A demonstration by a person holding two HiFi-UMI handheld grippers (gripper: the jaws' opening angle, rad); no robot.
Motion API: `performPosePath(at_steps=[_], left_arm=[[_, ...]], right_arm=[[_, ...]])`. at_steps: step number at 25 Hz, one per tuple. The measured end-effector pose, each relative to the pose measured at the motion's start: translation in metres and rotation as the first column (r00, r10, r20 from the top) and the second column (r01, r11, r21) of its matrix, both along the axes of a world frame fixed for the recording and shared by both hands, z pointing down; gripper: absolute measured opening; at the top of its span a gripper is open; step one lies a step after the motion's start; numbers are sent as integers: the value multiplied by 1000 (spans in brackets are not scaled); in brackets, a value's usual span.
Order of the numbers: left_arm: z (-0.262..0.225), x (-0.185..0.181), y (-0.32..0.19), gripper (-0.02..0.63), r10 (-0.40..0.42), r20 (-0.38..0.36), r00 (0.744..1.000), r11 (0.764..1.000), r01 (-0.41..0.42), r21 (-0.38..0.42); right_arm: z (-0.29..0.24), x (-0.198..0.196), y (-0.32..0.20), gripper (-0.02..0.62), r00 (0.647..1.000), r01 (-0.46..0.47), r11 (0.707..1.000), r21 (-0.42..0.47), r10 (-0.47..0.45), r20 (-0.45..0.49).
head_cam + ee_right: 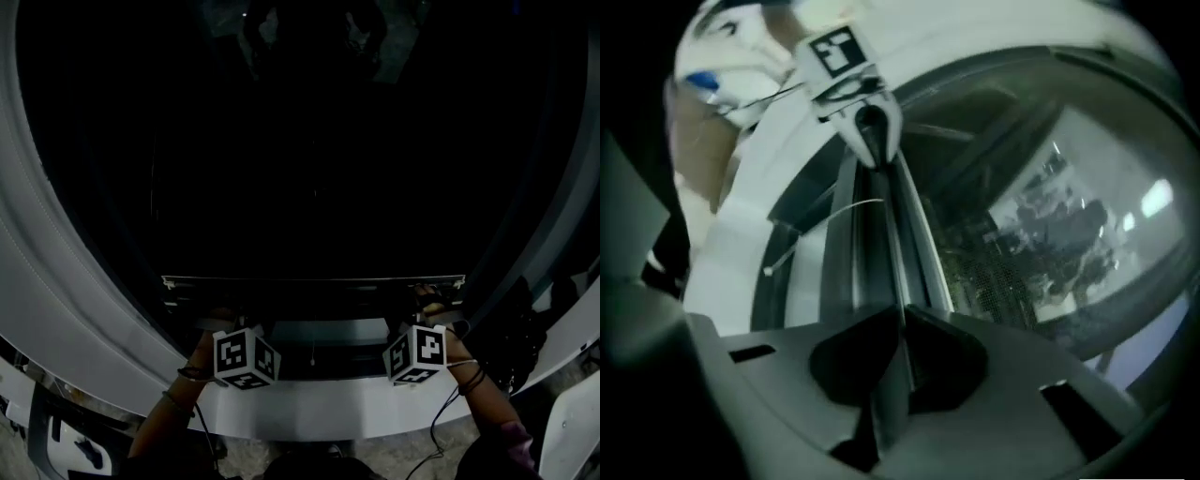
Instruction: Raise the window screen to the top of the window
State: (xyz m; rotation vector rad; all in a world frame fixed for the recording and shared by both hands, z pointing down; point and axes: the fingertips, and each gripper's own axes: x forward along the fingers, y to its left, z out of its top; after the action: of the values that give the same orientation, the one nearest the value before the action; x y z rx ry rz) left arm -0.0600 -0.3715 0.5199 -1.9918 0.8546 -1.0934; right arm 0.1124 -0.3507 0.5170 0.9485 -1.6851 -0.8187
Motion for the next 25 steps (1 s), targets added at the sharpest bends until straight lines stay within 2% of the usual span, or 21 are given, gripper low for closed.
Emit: performPosePath(at_steps=[1, 4, 5, 7, 10, 14, 17, 21, 25], left_arm=[[-10, 1, -1, 41, 7, -21, 1000, 1000, -6, 16], [-36, 2, 0, 38, 17, 7, 1000, 999, -16, -48], [-47, 2, 1, 38, 26, 5, 1000, 999, -26, -31], [-68, 1, 3, 38, 39, -24, 999, 999, -38, 23], [-96, -1, 4, 38, 47, -50, 998, 997, -44, 61], [-146, 3, -8, 41, 54, -89, 995, 986, -39, 161], [-181, 9, -19, 44, 55, -120, 991, 982, -32, 188], [-233, 8, -24, 49, 79, -169, 982, 973, -39, 230], [-283, 4, -24, 49, 99, -180, 979, 957, -44, 287]], right_arm=[[-10, 1, -1, 31, 1000, 2, 1000, 17, -2, 2], [-38, 2, -1, 31, 999, 16, 999, -52, -14, 38], [-48, 1, 0, 31, 999, 21, 999, -44, -19, 43], [-68, 0, 3, 31, 999, 18, 1000, -5, -18, 43], [-96, -2, 4, 31, 999, 7, 999, 37, -9, 46], [-146, 4, -9, 34, 997, 6, 989, 145, -17, 74], [-181, 10, -20, 35, 996, 6, 983, 182, -22, 91], [-233, 10, -24, 38, 993, -2, 963, 269, -29, 113], [-284, 6, -25, 41, 990, -1, 937, 349, -47, 131]])
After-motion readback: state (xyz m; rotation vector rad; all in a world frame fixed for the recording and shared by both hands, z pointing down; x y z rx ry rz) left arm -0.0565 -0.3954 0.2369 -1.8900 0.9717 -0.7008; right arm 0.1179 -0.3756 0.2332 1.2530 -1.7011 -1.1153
